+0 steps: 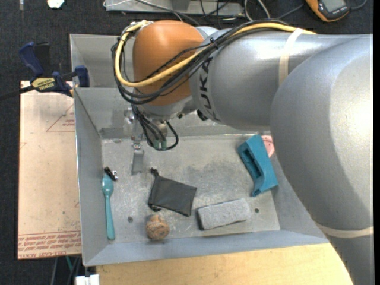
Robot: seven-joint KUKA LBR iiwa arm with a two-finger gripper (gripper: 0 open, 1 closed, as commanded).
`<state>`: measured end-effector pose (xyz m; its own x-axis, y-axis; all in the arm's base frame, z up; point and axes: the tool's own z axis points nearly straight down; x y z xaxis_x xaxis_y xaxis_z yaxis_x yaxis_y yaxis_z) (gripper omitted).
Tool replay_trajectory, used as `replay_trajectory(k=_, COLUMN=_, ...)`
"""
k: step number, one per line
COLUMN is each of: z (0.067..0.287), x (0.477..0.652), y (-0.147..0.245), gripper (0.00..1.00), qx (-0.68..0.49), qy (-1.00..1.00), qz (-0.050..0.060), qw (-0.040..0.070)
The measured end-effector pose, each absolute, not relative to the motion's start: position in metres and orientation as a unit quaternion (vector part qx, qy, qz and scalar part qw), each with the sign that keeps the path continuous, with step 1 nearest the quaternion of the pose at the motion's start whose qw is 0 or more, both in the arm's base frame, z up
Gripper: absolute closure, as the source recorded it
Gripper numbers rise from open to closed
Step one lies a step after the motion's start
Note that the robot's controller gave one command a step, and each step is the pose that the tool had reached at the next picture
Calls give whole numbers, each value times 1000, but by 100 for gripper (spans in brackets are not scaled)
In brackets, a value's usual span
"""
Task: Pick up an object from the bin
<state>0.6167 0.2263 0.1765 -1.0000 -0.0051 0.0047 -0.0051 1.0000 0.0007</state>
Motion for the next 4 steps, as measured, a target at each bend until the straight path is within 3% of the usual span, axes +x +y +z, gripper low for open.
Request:
replay_trajectory(k=1, z=182, x=618, y=225, gripper=0, qx=0, qy=-1000, qz=-1, qw=0)
replay_trajectory(k=3, z=86, x=562, y=164, gripper=0, qx=-29, qy=-1000, qz=-3, qw=-4)
replay_trajectory(k=4, z=70, x=557, y=129, gripper=0, qx=-27, qy=-1000, qz=-2, qw=-1)
